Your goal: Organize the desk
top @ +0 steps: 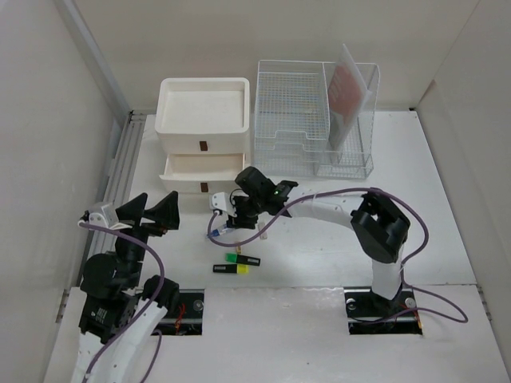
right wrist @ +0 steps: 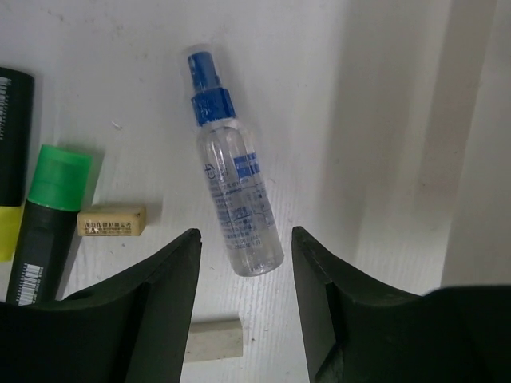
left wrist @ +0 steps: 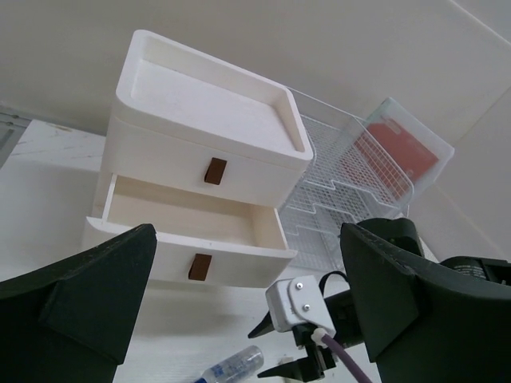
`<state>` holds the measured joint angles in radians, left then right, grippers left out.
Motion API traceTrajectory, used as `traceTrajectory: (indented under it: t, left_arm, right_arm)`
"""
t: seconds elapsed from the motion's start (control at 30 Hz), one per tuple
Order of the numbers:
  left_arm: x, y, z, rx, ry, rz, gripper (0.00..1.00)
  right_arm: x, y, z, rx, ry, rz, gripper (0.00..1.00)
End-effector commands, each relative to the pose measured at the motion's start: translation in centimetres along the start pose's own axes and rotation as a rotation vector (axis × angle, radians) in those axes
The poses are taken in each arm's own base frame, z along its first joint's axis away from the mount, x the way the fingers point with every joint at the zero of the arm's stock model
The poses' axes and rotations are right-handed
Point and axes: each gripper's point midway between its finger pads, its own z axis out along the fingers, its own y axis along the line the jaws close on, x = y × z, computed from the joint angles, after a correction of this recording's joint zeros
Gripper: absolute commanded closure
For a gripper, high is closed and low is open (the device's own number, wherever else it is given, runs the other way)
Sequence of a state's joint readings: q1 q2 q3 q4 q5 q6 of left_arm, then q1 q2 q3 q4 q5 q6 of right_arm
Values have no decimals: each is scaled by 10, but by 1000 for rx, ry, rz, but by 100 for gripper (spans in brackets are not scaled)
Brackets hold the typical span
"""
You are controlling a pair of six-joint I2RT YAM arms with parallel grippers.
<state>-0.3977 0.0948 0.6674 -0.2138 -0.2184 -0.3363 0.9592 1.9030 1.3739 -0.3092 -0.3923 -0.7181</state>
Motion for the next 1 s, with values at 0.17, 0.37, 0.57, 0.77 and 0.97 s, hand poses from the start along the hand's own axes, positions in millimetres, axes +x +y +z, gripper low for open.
traceTrajectory:
  t: [0.17,0.37,0.57,0.77,0.97]
  left_arm:
    - [-17,-3,-10,28,-70,-2,0]
    - [-17,-1,-12,20,-75,-12,0]
    - [-19,-2,-14,23,-83,-15,0]
    - [-21,-2,-16,27,-91,-17,0]
    - [-21,-2,-16,27,-91,-17,0]
  right_arm:
    - [-2,5,11,7,37,-33,45]
    - [9,9,24,-5,74,-28,45]
    - [11,3,29,20,80,-9,45]
    - [24,0,39,40,119,14,44]
    - [28,2,42,35,126,26,56]
